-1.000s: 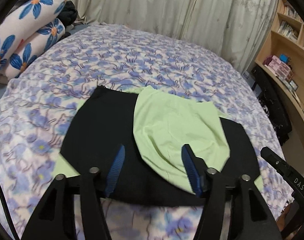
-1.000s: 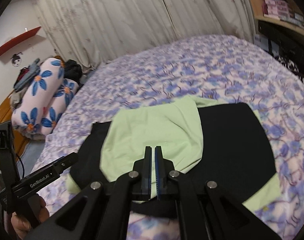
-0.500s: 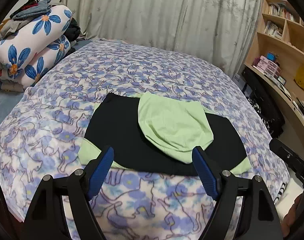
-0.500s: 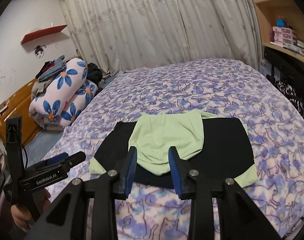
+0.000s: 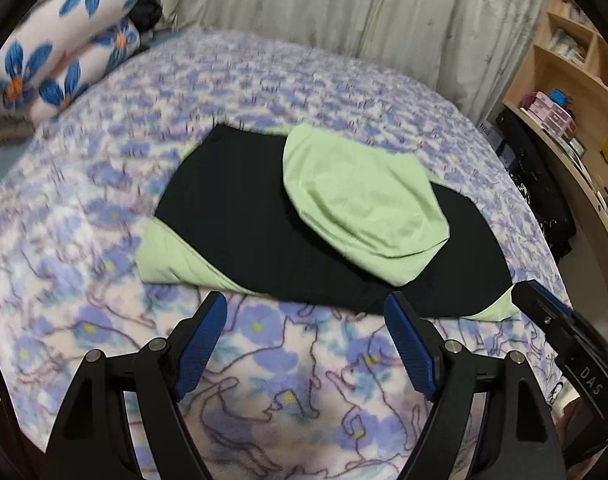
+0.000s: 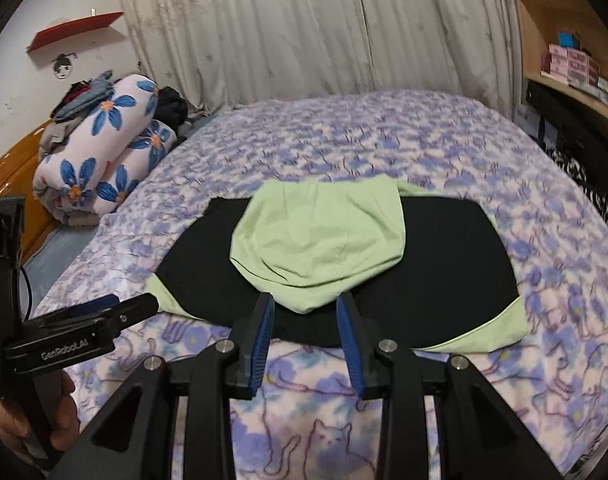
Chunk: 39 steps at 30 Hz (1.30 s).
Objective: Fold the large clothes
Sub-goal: 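Grasp the bundle edge with both tools and fold it over in half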
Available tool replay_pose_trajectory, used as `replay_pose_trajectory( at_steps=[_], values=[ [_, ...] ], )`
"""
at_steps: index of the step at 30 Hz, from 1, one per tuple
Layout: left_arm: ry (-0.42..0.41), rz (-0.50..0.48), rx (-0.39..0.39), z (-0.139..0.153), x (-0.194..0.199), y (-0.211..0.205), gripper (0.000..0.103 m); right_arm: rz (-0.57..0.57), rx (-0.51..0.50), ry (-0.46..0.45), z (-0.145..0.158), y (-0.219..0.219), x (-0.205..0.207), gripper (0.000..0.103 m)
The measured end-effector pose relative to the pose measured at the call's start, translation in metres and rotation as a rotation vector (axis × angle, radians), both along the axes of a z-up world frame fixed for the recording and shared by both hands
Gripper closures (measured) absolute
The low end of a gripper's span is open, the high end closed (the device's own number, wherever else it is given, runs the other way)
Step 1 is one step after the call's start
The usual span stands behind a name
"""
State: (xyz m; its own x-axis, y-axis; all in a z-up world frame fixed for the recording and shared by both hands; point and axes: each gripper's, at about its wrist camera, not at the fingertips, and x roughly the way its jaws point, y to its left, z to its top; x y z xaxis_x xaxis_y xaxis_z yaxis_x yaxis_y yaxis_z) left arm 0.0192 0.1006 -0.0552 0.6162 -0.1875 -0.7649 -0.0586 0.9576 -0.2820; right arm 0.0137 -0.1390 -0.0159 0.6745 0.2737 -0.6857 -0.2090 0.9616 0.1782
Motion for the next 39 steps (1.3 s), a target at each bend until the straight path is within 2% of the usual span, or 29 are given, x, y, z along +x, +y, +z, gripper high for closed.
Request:
replay_pose_trajectory(
  at_steps=[4,8,12,17,23,27,29,32,33,35,36,39],
  values=[
    [0.053,0.024,-0.101,-0.032,0.020,0.013,0.023,-0.022,0.000,0.016,-0.020,0.002,0.018,0.071],
    [0.112,0.077,-0.245,-0.072,0.039,0.029,0.023,-0.016,0.004,0.029,-0.035,0.006,0.037,0.071],
    [0.136,0.127,-0.327,-0.103,0.053,0.041,0.023,-0.011,0.017,0.033,-0.045,0.011,0.056,0.071],
    [0.103,0.171,-0.367,-0.123,0.070,0.050,0.023,0.003,0.033,0.039,-0.057,0.017,0.082,0.071],
    [0.066,0.207,-0.370,-0.130,0.104,0.059,0.023,0.014,0.019,0.026,-0.066,0.026,0.113,0.071],
    [0.004,0.254,-0.366,-0.128,0.130,0.065,0.024,0.005,0.001,0.020,-0.075,0.033,0.136,0.072],
    [-0.022,0.276,-0.346,-0.124,0.137,0.065,0.033,0.009,0.003,0.042,-0.083,0.037,0.147,0.077],
    [-0.065,0.282,-0.259,-0.116,0.139,0.063,0.073,0.023,-0.010,0.102,-0.107,0.045,0.158,0.081],
    [-0.084,0.273,-0.239,-0.112,0.136,0.066,0.090,0.023,-0.023,0.125,-0.115,0.047,0.160,0.081],
    [-0.133,0.257,-0.206,-0.099,0.133,0.061,0.092,0.022,-0.052,0.175,-0.134,0.051,0.161,0.081],
    [-0.157,0.248,-0.192,-0.093,0.128,0.062,0.093,0.022,-0.066,0.159,-0.136,0.053,0.158,0.081],
    [-0.277,0.186,-0.076,-0.059,0.120,0.035,0.094,0.020,-0.070,0.163,-0.135,0.053,0.150,0.081]
  ],
)
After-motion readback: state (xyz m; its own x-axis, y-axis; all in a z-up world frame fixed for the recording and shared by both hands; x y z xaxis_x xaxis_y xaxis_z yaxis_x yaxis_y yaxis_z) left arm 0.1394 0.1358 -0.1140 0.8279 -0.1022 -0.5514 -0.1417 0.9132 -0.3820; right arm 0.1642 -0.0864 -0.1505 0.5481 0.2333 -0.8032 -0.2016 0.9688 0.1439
